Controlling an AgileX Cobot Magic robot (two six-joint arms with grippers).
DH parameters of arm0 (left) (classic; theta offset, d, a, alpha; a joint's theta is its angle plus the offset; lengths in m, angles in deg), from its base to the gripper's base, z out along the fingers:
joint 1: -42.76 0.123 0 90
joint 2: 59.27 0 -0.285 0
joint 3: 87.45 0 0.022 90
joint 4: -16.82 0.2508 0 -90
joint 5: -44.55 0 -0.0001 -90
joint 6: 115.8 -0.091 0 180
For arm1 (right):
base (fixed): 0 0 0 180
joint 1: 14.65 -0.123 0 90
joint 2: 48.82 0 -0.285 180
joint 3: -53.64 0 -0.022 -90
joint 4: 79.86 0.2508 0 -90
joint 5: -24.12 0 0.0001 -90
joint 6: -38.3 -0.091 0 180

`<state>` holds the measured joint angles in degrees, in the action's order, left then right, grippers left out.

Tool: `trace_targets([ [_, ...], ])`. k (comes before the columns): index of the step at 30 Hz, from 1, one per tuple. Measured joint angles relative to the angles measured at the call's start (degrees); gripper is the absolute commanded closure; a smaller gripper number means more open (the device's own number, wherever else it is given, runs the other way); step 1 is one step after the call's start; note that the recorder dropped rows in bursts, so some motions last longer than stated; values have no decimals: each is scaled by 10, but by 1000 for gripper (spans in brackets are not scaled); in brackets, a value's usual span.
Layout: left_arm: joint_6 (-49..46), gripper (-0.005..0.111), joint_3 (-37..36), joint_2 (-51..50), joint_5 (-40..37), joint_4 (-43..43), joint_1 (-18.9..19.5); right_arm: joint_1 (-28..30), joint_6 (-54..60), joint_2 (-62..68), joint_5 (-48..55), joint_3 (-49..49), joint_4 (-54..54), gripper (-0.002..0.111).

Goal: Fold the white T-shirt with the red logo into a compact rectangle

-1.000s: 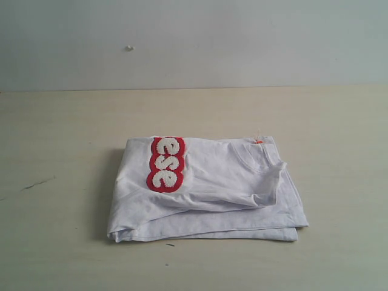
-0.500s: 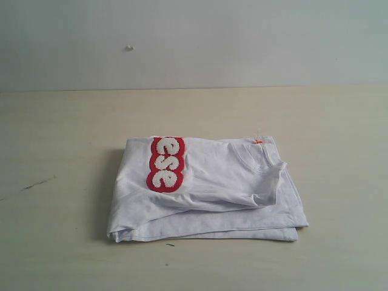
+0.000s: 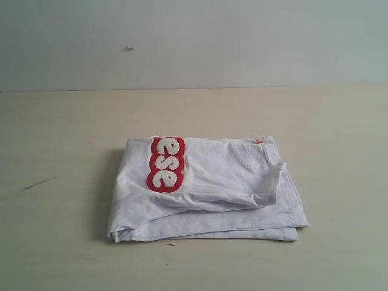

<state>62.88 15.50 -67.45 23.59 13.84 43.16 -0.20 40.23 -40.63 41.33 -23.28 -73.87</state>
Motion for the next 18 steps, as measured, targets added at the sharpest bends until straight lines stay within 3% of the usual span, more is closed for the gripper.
trace_targets([
  [18, 0, 107, 0, 0, 0, 0, 0, 0, -19, 0, 0, 0, -1, 95],
])
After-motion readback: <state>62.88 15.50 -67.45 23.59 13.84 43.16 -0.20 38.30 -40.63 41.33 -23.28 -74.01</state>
